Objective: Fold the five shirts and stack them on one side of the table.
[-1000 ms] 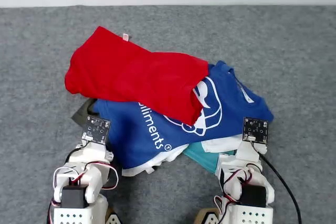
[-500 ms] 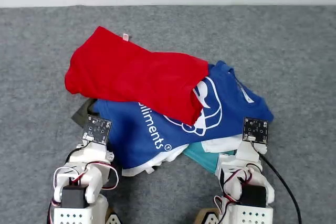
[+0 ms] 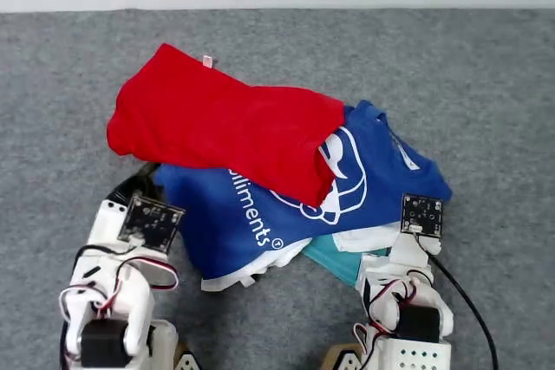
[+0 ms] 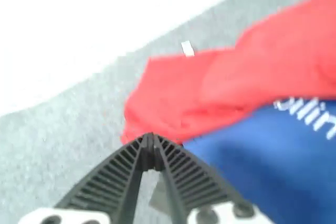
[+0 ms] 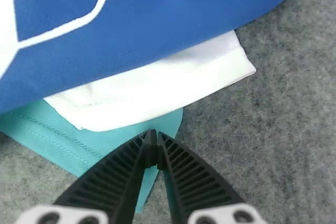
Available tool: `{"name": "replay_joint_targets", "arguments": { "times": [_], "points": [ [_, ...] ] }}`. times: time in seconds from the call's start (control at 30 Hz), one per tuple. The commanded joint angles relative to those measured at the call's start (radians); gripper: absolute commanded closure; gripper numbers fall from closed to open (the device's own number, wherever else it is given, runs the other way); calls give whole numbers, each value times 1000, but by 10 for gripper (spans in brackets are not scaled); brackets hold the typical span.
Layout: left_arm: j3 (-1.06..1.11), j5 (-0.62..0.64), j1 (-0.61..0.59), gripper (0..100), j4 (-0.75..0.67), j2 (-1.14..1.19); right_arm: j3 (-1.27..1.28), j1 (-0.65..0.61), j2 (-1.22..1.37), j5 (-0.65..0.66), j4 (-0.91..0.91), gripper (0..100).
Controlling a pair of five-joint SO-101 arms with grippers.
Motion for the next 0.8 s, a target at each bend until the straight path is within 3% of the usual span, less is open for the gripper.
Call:
{"name": "replay_joint_targets", "arguments": {
  "times": [0.0,0.27,0.43,0.67,0.77],
  "points": [
    [-124,12,40,992,-5,106,14,-7,-7,9,2,990],
    [-518,15,173,992,44,744,14,-7,-7,9,2,990],
    [-854,14,258,992,238,1149,14,-7,-7,9,2,990],
    [-1305,5,463,984,542,1579,14,-7,-7,9,2,990],
    [-1422,-55,514,882,664,1728,14,-7,-7,9,2,990]
  ]
}}
